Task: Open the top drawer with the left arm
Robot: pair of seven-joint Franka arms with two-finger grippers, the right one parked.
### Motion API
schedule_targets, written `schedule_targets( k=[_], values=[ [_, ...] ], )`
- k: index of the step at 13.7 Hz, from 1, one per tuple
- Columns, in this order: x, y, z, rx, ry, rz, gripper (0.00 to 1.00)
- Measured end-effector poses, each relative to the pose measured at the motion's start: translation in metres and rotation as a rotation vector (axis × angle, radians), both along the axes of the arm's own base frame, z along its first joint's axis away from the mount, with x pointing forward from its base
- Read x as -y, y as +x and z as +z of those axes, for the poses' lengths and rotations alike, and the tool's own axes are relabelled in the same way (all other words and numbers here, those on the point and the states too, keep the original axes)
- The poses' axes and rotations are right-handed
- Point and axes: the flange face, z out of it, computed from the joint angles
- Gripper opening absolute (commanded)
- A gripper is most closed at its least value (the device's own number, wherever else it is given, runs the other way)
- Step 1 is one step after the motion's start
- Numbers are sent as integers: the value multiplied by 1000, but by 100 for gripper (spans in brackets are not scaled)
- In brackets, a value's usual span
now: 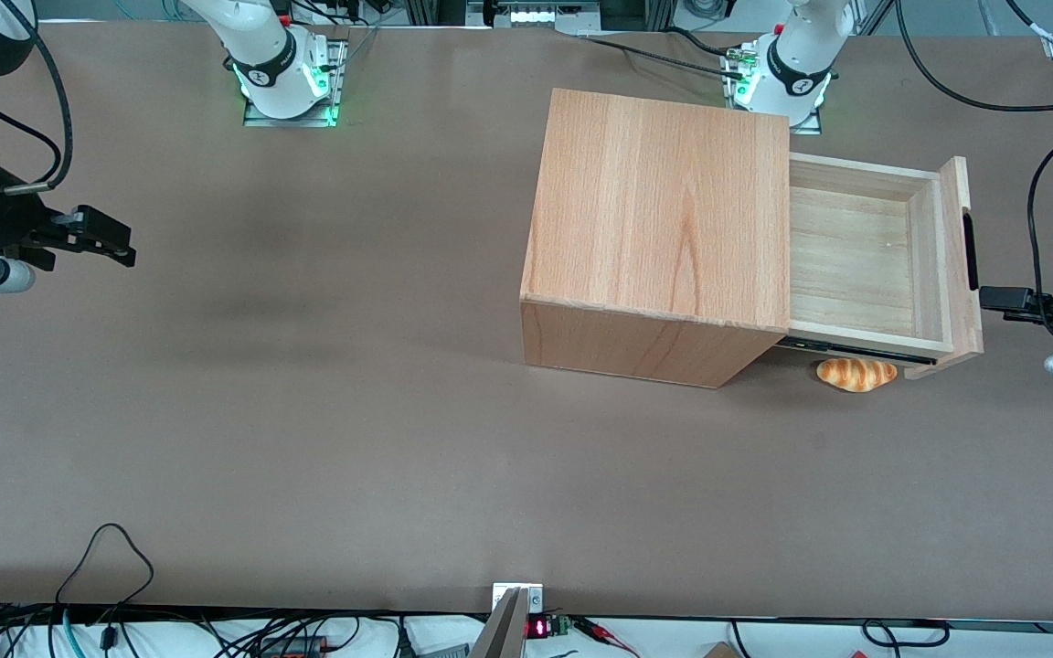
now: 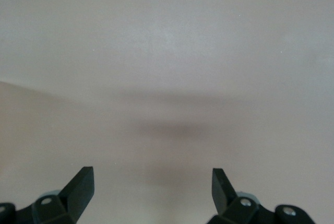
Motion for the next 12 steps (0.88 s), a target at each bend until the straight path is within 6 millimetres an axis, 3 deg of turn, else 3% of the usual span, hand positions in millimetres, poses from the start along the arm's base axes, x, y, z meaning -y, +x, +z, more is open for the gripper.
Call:
schedule_targets(
  k=[6, 9, 12],
  values=[
    [-8, 3, 16, 28, 10, 11, 100],
    [-25, 7, 47, 77, 28, 32, 100],
    [-23, 9, 79, 93, 32, 33, 100]
  ],
)
